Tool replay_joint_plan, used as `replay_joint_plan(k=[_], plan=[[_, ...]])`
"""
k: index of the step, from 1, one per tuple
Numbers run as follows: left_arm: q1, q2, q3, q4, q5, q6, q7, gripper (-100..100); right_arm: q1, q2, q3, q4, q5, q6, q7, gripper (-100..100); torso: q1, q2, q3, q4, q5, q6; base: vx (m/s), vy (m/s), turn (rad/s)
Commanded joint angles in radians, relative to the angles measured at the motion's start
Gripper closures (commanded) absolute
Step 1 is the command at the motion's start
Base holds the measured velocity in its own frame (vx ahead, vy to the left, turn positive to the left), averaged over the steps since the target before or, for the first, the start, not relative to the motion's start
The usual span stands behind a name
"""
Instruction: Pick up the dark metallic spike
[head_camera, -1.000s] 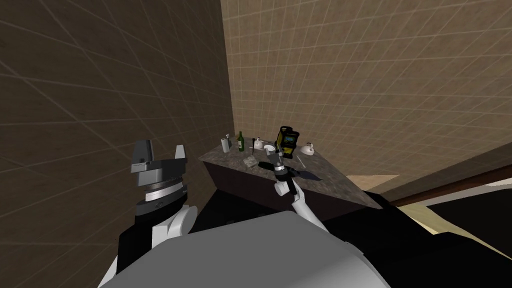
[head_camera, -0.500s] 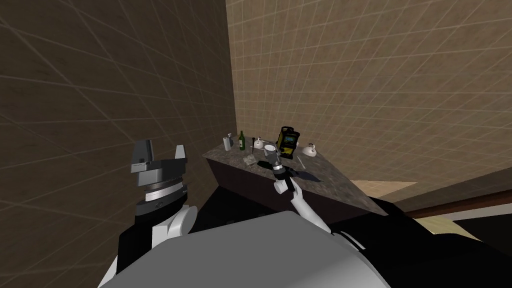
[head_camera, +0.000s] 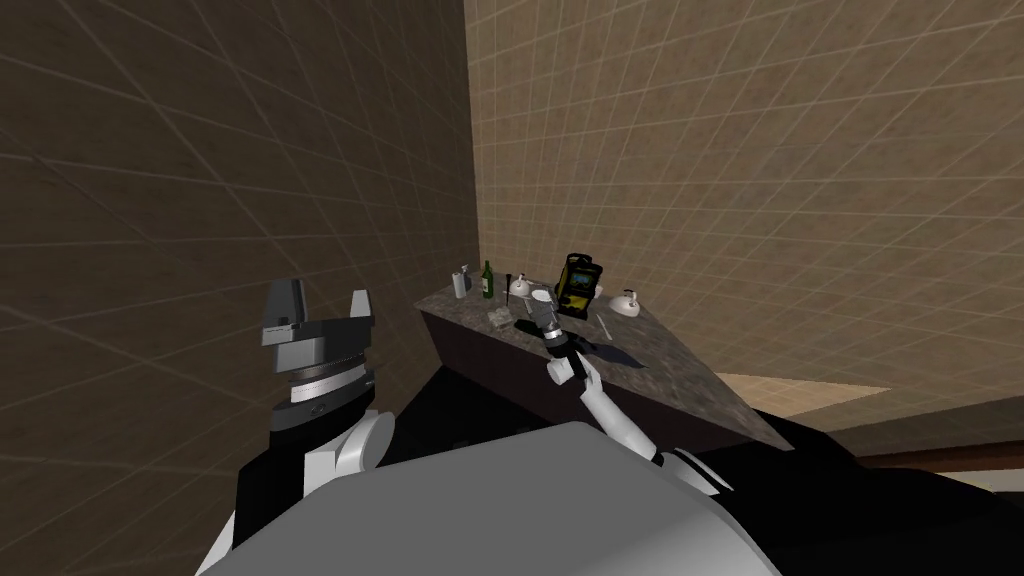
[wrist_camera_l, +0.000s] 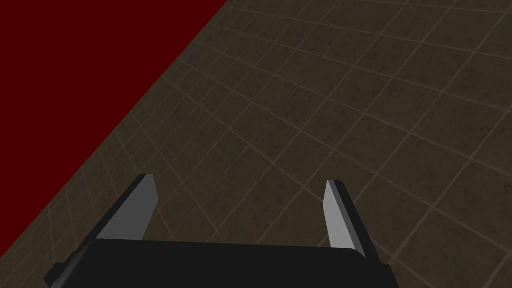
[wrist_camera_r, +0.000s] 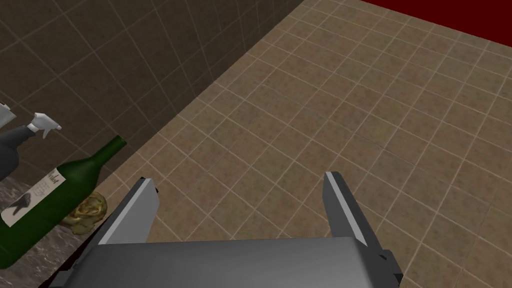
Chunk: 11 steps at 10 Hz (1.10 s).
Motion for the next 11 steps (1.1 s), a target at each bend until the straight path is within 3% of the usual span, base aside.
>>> replay_joint_plan(k=[1, 3, 4, 6, 7, 9, 10, 11], plan=[[0.000, 0.000, 0.000, 0.000, 0.000, 0.000, 0.000, 0, -0.036, -0.026, 0.024, 0.050, -0.014, -0.015, -0.050, -100, 0.000, 0.000, 0.000, 0.000, 0.000, 0.000, -0.081, -0.073, 0.271], [0.000, 0.000, 0.000, 0.000, 0.000, 0.000, 0.000, 0, -0.036, -0.026, 0.024, 0.060, -0.014, -0.015, -0.093, -100, -0.001, 0.001, 0.001, 0.000, 0.000, 0.000, -0.053, -0.065, 0.076], [0.000, 0.000, 0.000, 0.000, 0.000, 0.000, 0.000, 0, -0.071, -0.051, 0.047, 0.107, -0.026, -0.027, -0.129, -100, 0.000, -0.001, 0.000, 0.000, 0.000, 0.000, -0.060, -0.063, 0.273], [0.000, 0.000, 0.000, 0.000, 0.000, 0.000, 0.000, 0, -0.071, -0.051, 0.047, 0.118, -0.026, -0.027, -0.174, -100, -0.002, 0.001, 0.000, 0.000, 0.000, 0.000, -0.057, -0.068, 0.072], [0.000, 0.000, 0.000, 0.000, 0.000, 0.000, 0.000, 0, -0.105, -0.076, 0.070, 0.167, -0.038, -0.039, -0.209, -100, 0.000, -0.001, 0.000, 0.000, 0.000, 0.000, -0.055, -0.075, 0.303], [0.000, 0.000, 0.000, 0.000, 0.000, 0.000, 0.000, 0, -0.105, -0.076, 0.070, 0.176, -0.038, -0.039, -0.255, -100, -0.001, 0.000, 0.000, 0.000, 0.000, 0.000, -0.047, -0.054, 0.061], [0.000, 0.000, 0.000, 0.000, 0.000, 0.000, 0.000, 0, -0.137, -0.100, 0.092, 0.225, -0.048, -0.051, -0.289, -100, 0.001, -0.001, -0.001, 0.000, 0.000, 0.000, -0.061, -0.052, 0.293], [0.000, 0.000, 0.000, 0.000, 0.000, 0.000, 0.000, 0, -0.137, -0.100, 0.092, 0.235, -0.048, -0.051, -0.317, -100, 0.000, -0.001, -0.001, 0.000, 0.000, -0.001, -0.071, -0.067, 0.163]])
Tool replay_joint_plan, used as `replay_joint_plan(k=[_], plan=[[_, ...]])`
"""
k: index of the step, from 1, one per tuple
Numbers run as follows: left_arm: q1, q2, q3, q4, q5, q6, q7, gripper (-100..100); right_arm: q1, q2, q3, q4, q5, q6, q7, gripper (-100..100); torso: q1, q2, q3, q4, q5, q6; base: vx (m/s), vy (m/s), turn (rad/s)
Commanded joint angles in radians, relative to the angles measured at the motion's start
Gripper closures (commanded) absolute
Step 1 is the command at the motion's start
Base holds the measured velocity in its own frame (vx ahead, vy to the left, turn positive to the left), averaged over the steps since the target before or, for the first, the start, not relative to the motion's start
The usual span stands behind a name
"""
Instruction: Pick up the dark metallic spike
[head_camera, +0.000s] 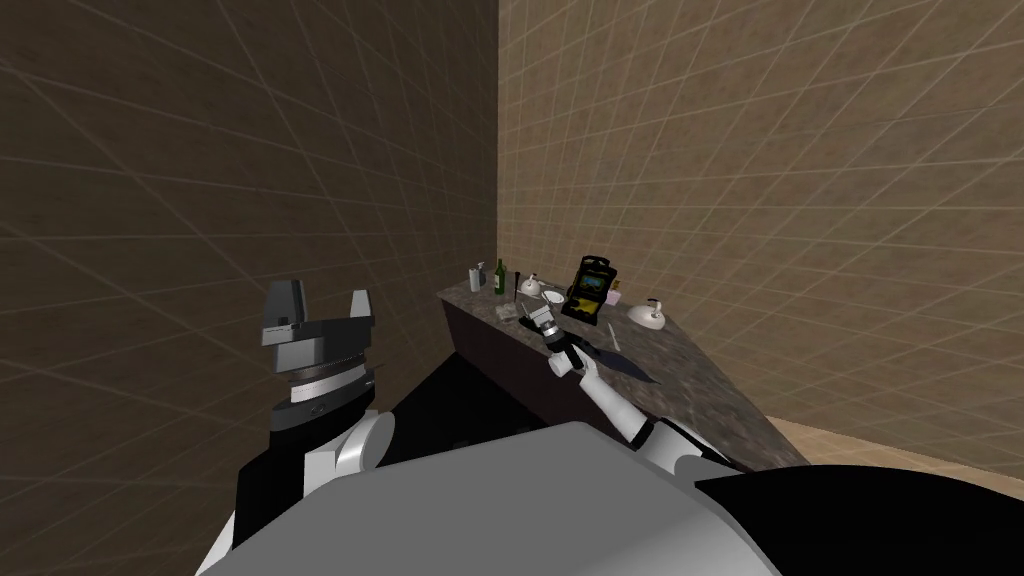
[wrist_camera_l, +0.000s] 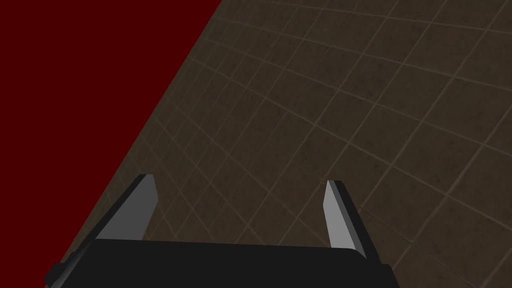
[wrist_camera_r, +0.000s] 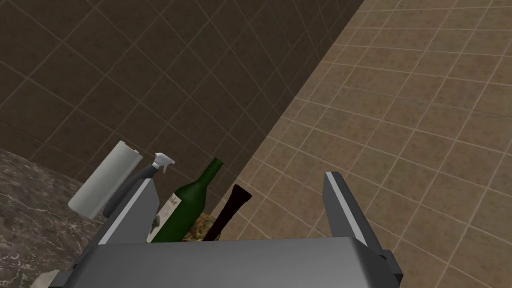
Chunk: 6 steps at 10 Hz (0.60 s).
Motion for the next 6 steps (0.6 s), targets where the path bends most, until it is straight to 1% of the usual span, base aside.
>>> replay_joint_plan(k=[1, 2, 3, 4, 5, 6], plan=[[0.000, 0.000, 0.000, 0.000, 0.000, 0.000, 0.000, 0, -0.002, -0.006, 0.002, 0.010, -0.002, -0.002, -0.042, -100, 0.000, 0.000, 0.000, 0.000, 0.000, 0.000, -0.034, -0.032, -0.037], [0.000, 0.000, 0.000, 0.000, 0.000, 0.000, 0.000, 0, -0.034, -0.030, 0.024, 0.057, -0.011, -0.013, -0.074, -100, 0.001, -0.001, -0.001, 0.000, 0.000, 0.000, -0.052, -0.056, 0.191], [0.000, 0.000, 0.000, 0.000, 0.000, 0.000, 0.000, 0, -0.034, -0.030, 0.024, 0.069, -0.011, -0.013, -0.101, -100, 0.000, -0.001, -0.001, 0.000, 0.000, -0.001, -0.056, -0.063, 0.197], [0.000, 0.000, 0.000, 0.000, 0.000, 0.000, 0.000, 0, -0.034, -0.030, 0.024, 0.069, -0.011, -0.013, -0.124, -100, 0.000, -0.001, -0.001, 0.000, 0.000, 0.000, -0.023, -0.029, 0.027], [0.000, 0.000, 0.000, 0.000, 0.000, 0.000, 0.000, 0, -0.064, -0.053, 0.044, 0.115, -0.020, -0.023, -0.157, -100, 0.002, -0.002, -0.001, 0.000, 0.000, 0.000, -0.038, -0.030, 0.288], [0.000, 0.000, 0.000, 0.000, 0.000, 0.000, 0.000, 0, -0.064, -0.053, 0.044, 0.128, -0.020, -0.023, -0.184, -100, 0.002, -0.002, -0.001, 0.000, 0.000, -0.001, -0.039, -0.051, 0.148]])
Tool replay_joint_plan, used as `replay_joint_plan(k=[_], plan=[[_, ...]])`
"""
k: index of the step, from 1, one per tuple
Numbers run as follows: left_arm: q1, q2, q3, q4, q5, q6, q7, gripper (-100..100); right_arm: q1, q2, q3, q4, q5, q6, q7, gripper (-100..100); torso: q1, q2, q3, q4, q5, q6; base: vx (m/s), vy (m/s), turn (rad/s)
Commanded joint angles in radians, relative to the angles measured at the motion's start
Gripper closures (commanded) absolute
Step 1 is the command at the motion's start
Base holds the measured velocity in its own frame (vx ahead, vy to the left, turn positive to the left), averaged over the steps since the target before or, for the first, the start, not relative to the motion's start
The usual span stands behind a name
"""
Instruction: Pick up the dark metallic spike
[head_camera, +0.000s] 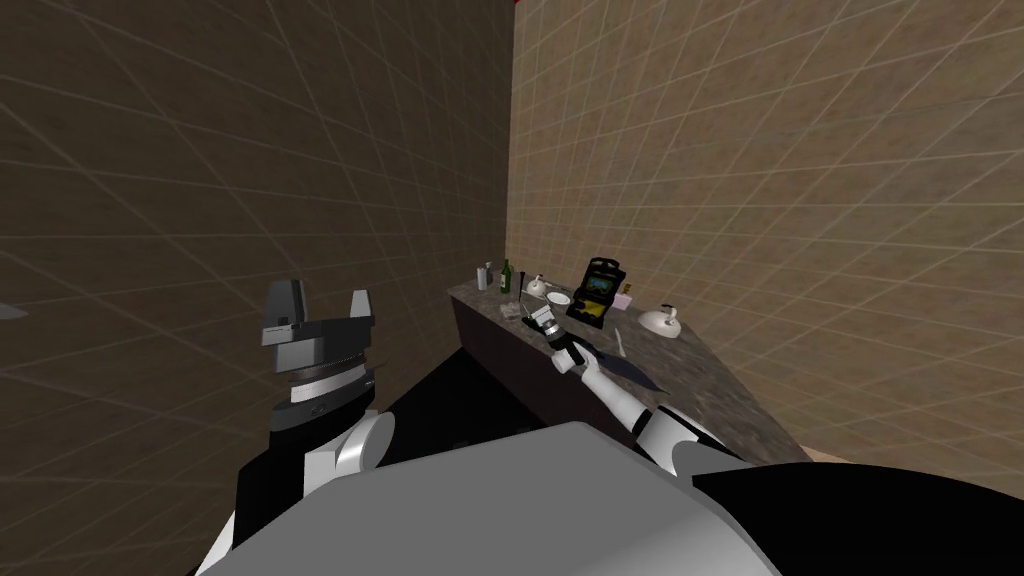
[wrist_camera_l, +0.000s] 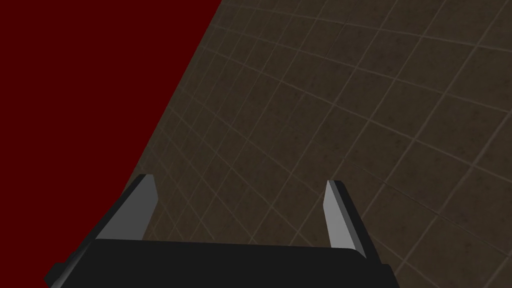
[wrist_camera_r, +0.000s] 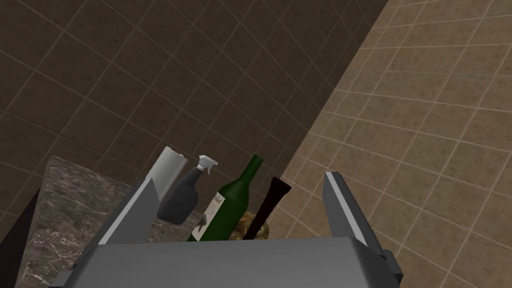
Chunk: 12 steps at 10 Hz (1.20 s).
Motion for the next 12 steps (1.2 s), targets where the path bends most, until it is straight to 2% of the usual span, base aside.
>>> replay_joint_plan(k=[1, 2, 4, 5, 7, 8, 10, 11, 12], plan=[[0.000, 0.000, 0.000, 0.000, 0.000, 0.000, 0.000, 0, -0.005, -0.003, 0.004, 0.020, 0.000, -0.007, -0.043, -100, 0.000, 0.000, 0.000, 0.000, 0.000, 0.000, -0.022, -0.031, -0.040], [0.000, 0.000, 0.000, 0.000, 0.000, 0.000, 0.000, 0, -0.034, -0.025, 0.024, 0.061, -0.008, -0.016, -0.075, -100, 0.001, -0.001, 0.000, 0.000, 0.000, 0.000, -0.042, -0.054, 0.278], [0.000, 0.000, 0.000, 0.000, 0.000, 0.000, 0.000, 0, -0.034, -0.025, 0.024, 0.078, -0.008, -0.016, -0.124, -100, -0.001, 0.000, 0.000, 0.000, 0.000, 0.000, -0.036, -0.040, 0.060], [0.000, 0.000, 0.000, 0.000, 0.000, 0.000, 0.000, 0, -0.062, -0.047, 0.043, 0.123, -0.014, -0.024, -0.157, -100, 0.001, -0.001, 0.000, 0.000, 0.000, 0.000, -0.024, -0.033, 0.206], [0.000, 0.000, 0.000, 0.000, 0.000, 0.000, 0.000, 0, -0.062, -0.047, 0.043, 0.137, -0.014, -0.024, -0.204, -100, 0.000, -0.001, 0.000, 0.000, 0.000, 0.000, -0.024, -0.030, 0.099], [0.000, 0.000, 0.000, 0.000, 0.000, 0.000, 0.000, 0, -0.087, -0.068, 0.061, 0.182, -0.019, -0.031, -0.237, -100, 0.001, -0.001, -0.001, 0.000, 0.000, 0.000, -0.023, -0.020, 0.242], [0.000, 0.000, 0.000, 0.000, 0.000, 0.000, 0.000, 0, -0.087, -0.068, 0.061, 0.195, -0.019, -0.031, -0.283, -100, 0.000, -0.002, -0.001, 0.000, 0.000, 0.000, -0.015, -0.035, 0.062], [0.000, 0.000, 0.000, 0.000, 0.000, 0.000, 0.000, 0, -0.112, -0.087, 0.078, 0.241, -0.023, -0.038, -0.316, -100, 0.001, -0.002, -0.001, 0.000, 0.000, 0.000, -0.019, -0.031, 0.230], [0.000, 0.000, 0.000, 0.000, 0.000, 0.000, 0.000, 0, -0.112, -0.087, 0.078, 0.253, -0.023, -0.038, -0.342, -100, 0.001, -0.002, -0.001, 0.000, 0.000, -0.001, -0.019, -0.040, 0.150]])
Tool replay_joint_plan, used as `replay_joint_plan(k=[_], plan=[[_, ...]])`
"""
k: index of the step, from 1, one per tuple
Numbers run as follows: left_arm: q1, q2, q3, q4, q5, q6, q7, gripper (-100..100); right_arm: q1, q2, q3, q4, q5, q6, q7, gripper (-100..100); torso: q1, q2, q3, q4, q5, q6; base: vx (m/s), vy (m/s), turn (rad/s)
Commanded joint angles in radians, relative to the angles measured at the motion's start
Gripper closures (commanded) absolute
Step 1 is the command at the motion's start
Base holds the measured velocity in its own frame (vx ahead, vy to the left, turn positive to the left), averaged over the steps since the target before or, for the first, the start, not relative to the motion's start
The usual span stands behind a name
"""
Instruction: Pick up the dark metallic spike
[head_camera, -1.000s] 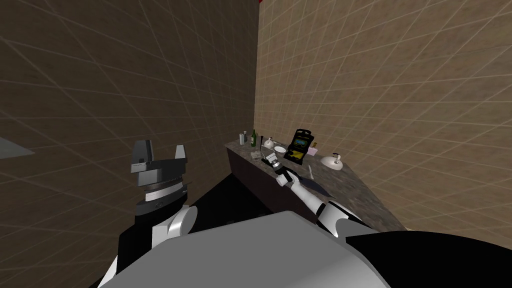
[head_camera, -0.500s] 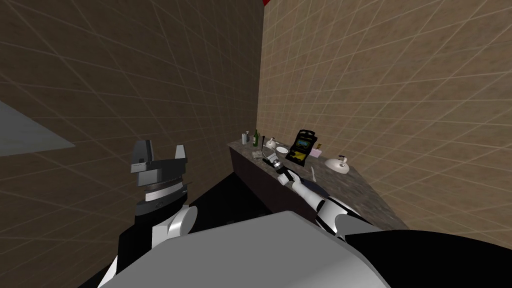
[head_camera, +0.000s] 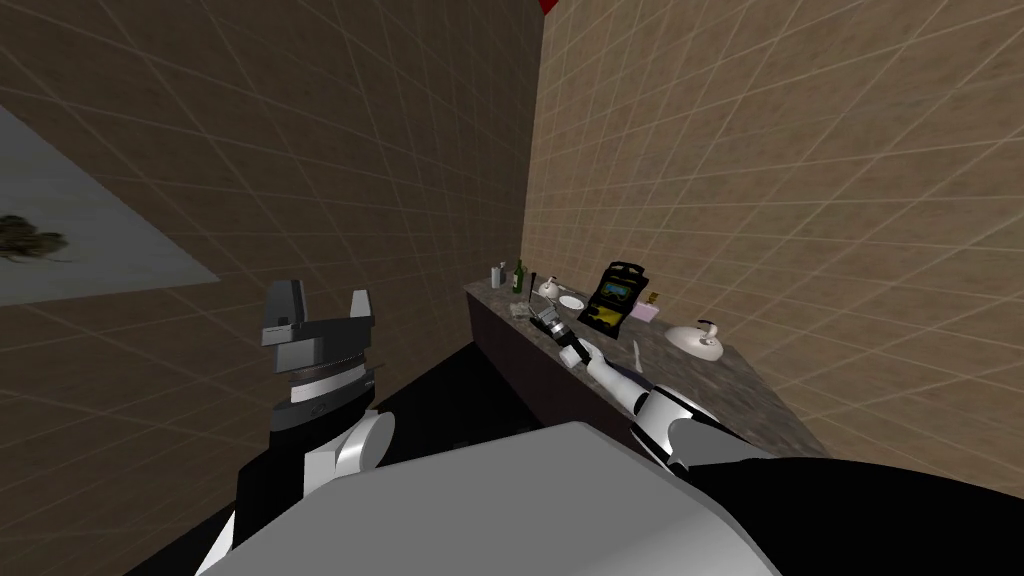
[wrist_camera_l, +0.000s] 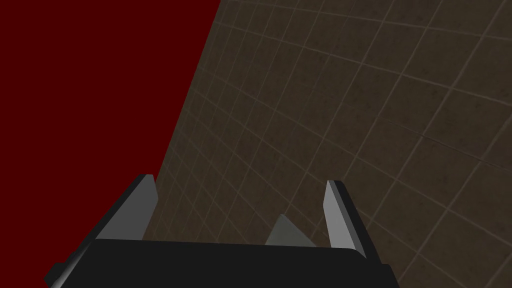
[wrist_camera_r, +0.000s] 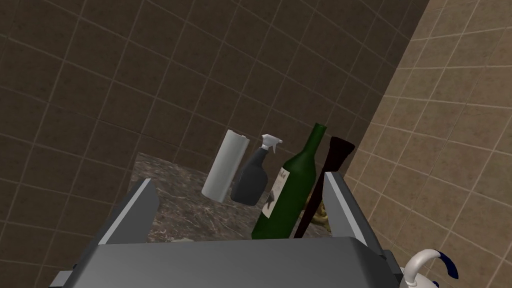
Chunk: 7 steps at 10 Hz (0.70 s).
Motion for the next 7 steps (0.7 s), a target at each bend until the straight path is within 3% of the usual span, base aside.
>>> replay_joint_plan(k=[1, 2, 7], plan=[[0.000, 0.000, 0.000, 0.000, 0.000, 0.000, 0.000, 0, -0.003, -0.005, 0.002, 0.010, -0.001, -0.001, -0.040, -100, 0.000, 0.000, 0.000, 0.000, 0.000, 0.000, -0.008, -0.022, -0.016], [0.000, 0.000, 0.000, 0.000, 0.000, 0.000, 0.000, 0, -0.025, -0.024, 0.018, 0.056, -0.004, -0.006, -0.075, -100, 0.001, 0.000, 0.000, 0.000, 0.000, 0.000, -0.005, -0.026, 0.218], [0.000, 0.000, 0.000, 0.000, 0.000, 0.000, 0.000, 0, -0.047, -0.041, 0.033, 0.122, -0.006, -0.011, -0.192, -100, 0.000, -0.001, -0.001, 0.000, 0.000, 0.000, -0.005, -0.027, 0.097]])
